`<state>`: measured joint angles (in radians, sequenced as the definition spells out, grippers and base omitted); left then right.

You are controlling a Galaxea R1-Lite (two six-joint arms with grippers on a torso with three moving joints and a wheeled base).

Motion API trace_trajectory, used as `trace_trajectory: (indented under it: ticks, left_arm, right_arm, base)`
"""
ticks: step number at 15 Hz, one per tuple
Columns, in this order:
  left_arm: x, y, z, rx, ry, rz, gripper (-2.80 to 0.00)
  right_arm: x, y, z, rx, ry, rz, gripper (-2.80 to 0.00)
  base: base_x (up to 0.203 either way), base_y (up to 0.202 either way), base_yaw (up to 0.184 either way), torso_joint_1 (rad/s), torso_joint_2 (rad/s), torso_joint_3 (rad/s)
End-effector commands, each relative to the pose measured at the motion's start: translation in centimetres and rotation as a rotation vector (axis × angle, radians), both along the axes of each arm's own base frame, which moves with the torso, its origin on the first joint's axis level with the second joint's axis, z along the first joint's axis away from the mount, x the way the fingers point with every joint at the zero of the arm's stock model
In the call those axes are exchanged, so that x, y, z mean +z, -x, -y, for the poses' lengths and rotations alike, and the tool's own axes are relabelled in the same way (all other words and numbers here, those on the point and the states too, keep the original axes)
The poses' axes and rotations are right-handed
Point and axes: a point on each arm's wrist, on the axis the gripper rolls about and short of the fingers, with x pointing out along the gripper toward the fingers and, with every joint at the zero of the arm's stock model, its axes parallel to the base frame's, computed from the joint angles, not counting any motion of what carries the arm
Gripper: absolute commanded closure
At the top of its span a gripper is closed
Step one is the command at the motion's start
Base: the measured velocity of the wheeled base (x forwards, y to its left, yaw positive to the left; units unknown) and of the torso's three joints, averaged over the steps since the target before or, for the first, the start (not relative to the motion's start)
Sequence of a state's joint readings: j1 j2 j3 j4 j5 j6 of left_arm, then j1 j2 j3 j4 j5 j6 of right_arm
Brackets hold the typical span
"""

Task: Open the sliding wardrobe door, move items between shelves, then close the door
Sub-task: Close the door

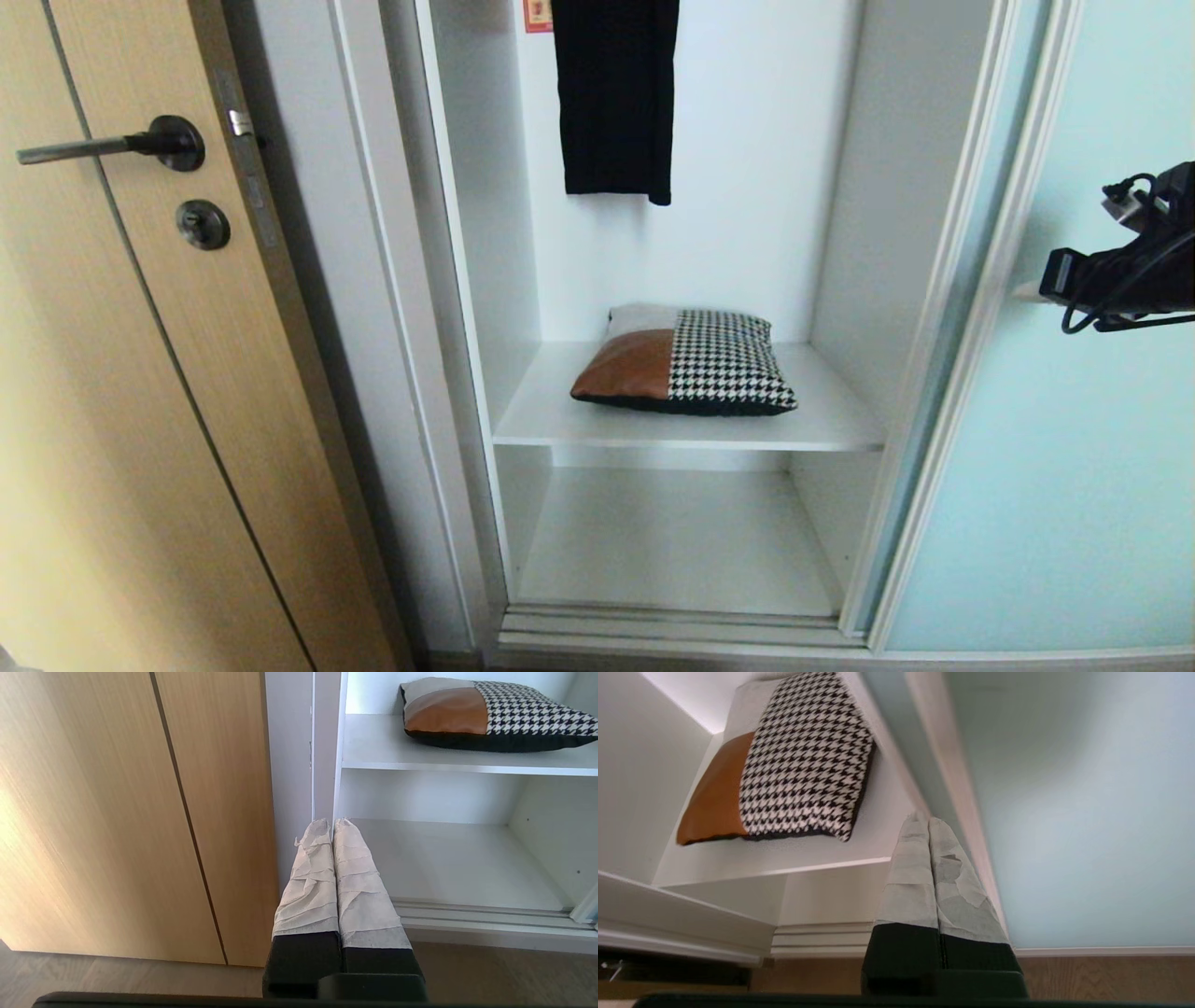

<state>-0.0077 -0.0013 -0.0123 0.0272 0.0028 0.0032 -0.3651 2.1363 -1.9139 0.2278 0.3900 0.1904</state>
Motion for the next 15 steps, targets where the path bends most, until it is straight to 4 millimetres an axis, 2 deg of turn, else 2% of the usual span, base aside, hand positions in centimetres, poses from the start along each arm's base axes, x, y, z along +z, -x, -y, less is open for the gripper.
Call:
trace_trajectory:
  ticks: [1, 3, 8, 12, 15]
  left_arm:
    - [0.0, 0.0, 0.0, 0.0, 0.0, 0.0, 0.0]
    - [0.0, 0.0, 0.0, 0.0, 0.0, 0.0, 0.0]
    - [0.0, 0.0, 0.0, 0.0, 0.0, 0.0, 0.0]
    - [0.0, 0.0, 0.0, 0.0, 0.0, 0.0, 0.0]
    - [0.0, 0.0, 0.0, 0.0, 0.0, 0.0, 0.0]
  right_arm:
    - [-0.6, -0.4, 0.5, -0.007, -0.002, -0.008, 0.0]
    - [-1.0, -0.7, 1.3, -0.02, 0.003, 0.005, 0.0]
    - [-2.4, -1.9, 1.6, -0.03, 0.017, 0.026, 0.0]
    - [-2.9, -2.5, 1.2, -0.024, 0.022, 0.024, 0.0]
    - [-2.4, -2.3, 0.1, -0.004, 0.018, 0.024, 0.0]
  base:
    - [0.0, 0.0, 0.0, 0.0, 0.0, 0.0]
    - [0.0, 0.0, 0.0, 0.0, 0.0, 0.0]
    - [0.0, 0.0, 0.0, 0.0, 0.0, 0.0]
    - [0.0, 0.0, 0.0, 0.0, 0.0, 0.0]
    - [0.0, 0.0, 0.0, 0.0, 0.0, 0.0]
